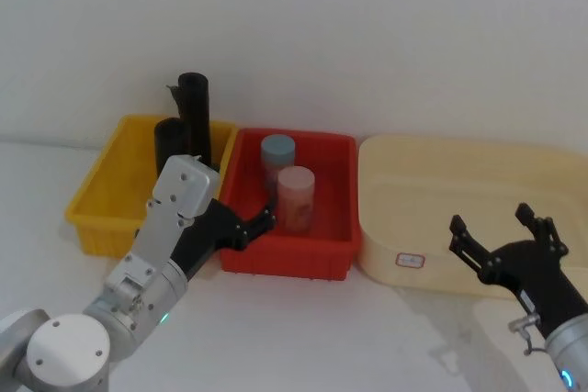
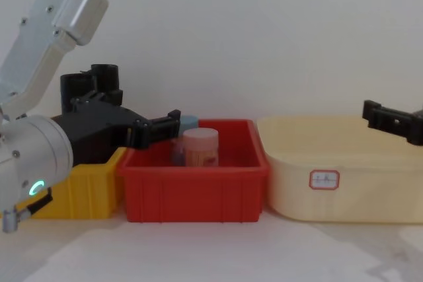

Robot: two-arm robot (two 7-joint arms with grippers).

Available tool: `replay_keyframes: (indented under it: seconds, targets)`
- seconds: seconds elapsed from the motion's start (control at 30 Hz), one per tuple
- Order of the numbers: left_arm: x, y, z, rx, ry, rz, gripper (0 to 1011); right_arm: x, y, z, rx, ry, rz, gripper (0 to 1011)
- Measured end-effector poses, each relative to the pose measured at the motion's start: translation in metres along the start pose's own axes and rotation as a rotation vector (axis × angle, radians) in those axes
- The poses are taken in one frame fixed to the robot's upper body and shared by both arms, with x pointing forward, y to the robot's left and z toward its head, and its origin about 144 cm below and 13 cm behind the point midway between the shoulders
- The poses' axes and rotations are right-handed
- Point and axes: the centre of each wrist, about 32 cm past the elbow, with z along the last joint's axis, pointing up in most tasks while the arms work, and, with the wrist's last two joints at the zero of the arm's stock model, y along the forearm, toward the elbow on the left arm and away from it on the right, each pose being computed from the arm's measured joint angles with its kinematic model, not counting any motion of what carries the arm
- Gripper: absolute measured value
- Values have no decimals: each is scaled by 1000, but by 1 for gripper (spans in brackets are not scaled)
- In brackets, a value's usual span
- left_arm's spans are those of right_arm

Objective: Pick up the garbage bag with the one hand and transfer it to the other hand.

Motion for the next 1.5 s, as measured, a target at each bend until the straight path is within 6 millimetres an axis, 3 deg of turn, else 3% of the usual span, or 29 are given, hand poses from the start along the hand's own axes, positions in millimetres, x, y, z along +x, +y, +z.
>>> replay_keyframes:
  seconds: [0.33, 0.63, 0.93, 1.13, 1.5]
  targets:
    - [0, 0, 0, 0, 0, 0, 1001, 16, 31, 10, 19, 6, 89, 999]
    - [0, 0, 0, 0, 0, 0, 1001, 30, 80, 33, -14, 28, 215, 1000]
    - [3, -4, 5, -14, -6, -2, 1001, 25, 131, 60, -83, 65, 300, 1000]
    - [13, -14, 21, -48, -21, -7, 1001, 17, 160, 76, -122, 86, 344, 1000]
    - [45, -31, 81, -70, -8, -1, 1001, 5, 193, 95, -151, 110, 401, 1000]
